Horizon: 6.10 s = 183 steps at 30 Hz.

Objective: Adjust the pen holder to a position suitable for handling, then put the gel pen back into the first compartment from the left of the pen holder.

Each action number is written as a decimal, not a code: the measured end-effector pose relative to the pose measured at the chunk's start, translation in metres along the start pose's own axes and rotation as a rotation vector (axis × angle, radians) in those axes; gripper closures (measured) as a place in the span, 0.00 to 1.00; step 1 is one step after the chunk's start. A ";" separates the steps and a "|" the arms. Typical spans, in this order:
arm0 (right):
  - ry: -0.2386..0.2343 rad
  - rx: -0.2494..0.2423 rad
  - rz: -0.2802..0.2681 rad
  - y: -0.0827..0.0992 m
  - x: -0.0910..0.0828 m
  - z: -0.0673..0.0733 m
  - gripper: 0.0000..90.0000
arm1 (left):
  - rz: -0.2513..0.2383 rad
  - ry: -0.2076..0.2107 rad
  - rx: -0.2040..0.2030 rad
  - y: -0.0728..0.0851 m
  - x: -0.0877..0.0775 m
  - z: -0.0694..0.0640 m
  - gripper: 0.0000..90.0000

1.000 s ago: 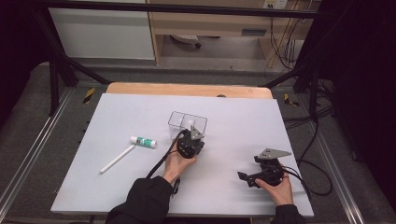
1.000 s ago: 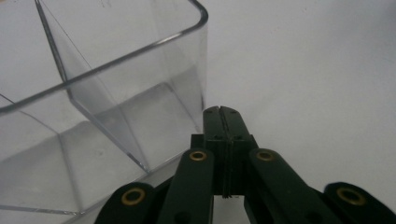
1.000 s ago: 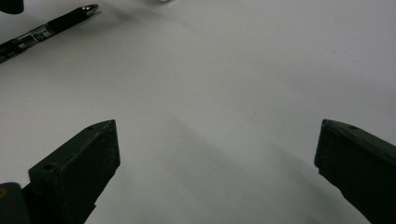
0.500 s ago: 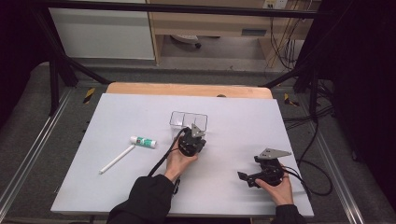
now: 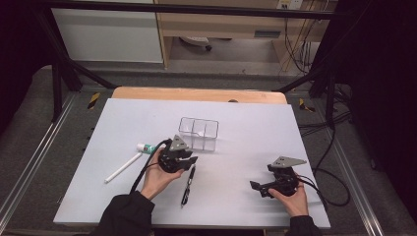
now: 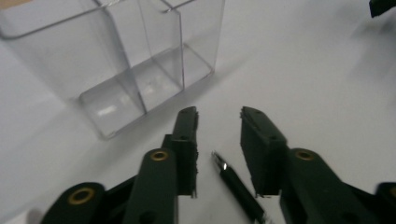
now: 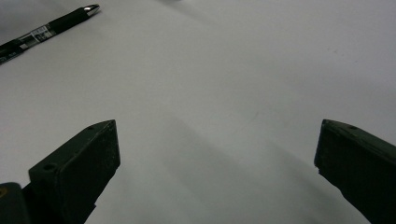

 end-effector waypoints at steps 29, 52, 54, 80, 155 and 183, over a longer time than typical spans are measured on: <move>-0.121 -0.104 0.032 -0.029 0.030 0.069 0.20 | 0.053 0.003 -0.042 0.088 -0.059 0.024 0.08; -0.266 -0.206 0.085 -0.052 0.089 0.148 0.88 | 0.037 -0.012 -0.068 0.096 -0.071 0.041 0.08; -0.274 -0.202 0.085 -0.053 0.093 0.152 0.92 | 0.036 -0.010 -0.070 0.096 -0.071 0.042 0.08; -0.330 -0.222 0.117 -0.061 0.132 0.185 1.00 | 0.031 -0.019 -0.093 0.097 -0.075 0.048 0.08; 0.016 0.009 0.061 -0.011 0.010 0.024 0.01 | 0.252 -0.080 -0.069 0.041 0.019 -0.004 0.82; 0.015 0.006 0.071 -0.009 0.011 0.025 0.01 | 0.152 -0.069 -0.120 0.030 -0.011 -0.001 0.89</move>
Point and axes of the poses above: each handheld gripper's, and its own axes: x roughly forward along the jaws, y roughly out of its underside, z roughly to its left, the point moved 8 cm from there along x, roughly forward along the jaws, and after that the axes turned 1 degree about -z, right-handed, at the moved point
